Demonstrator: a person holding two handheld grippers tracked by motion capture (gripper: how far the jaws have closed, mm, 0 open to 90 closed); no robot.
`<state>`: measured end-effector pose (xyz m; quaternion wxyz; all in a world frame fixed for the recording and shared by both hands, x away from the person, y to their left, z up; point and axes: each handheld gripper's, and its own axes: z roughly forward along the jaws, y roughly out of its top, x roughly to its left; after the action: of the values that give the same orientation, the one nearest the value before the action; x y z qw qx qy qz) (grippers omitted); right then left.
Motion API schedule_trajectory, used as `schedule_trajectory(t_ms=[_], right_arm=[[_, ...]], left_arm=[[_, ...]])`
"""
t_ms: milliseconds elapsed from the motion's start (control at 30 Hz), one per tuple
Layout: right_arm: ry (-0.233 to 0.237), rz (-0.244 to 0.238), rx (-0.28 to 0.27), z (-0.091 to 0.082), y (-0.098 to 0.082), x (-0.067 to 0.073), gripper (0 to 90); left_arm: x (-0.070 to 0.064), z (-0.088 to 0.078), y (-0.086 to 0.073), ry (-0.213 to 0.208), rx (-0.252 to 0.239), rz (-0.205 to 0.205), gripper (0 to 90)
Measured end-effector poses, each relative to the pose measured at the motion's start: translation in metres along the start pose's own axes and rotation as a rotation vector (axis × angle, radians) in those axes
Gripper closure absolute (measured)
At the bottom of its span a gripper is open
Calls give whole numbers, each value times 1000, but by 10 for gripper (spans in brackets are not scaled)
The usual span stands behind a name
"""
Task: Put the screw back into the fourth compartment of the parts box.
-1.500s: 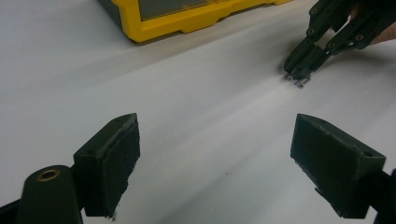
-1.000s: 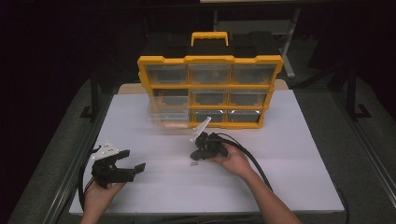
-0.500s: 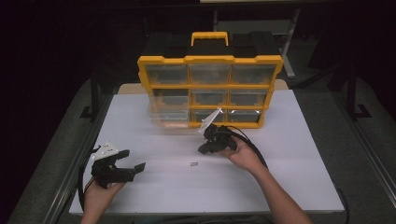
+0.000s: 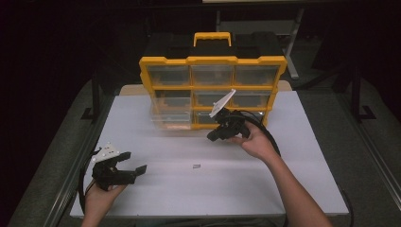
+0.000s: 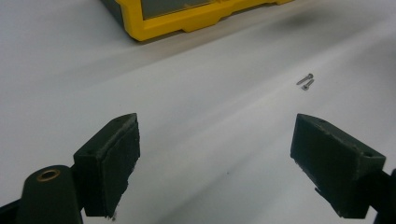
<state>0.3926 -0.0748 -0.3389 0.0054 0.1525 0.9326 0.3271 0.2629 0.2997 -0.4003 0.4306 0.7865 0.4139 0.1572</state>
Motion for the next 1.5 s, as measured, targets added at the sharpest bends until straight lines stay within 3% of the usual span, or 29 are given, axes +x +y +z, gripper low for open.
schedule_trajectory(t_ms=[367,400,500,767,1067,1300,1500], right_arm=[[-27,-22,-20,-37,29,-3,869],[-32,-33,-17,-39,32,-3,869],[-37,-36,-20,-47,42,-3,869],[-45,-60,-31,-59,71,-2,868],[-45,-106,-22,-54,107,1,867],[-42,-127,-13,-38,130,2,867],[-34,-113,16,-20,140,0,866]], left_arm=[[0,0,0,-1,2,9,156],[-1,0,0,-2,0,-5,157],[1,-1,0,0,16,27,157],[2,-1,0,0,8,28,156],[1,0,0,0,-1,23,157],[2,-1,-1,-1,4,6,156],[3,-1,-1,-2,14,20,156]])
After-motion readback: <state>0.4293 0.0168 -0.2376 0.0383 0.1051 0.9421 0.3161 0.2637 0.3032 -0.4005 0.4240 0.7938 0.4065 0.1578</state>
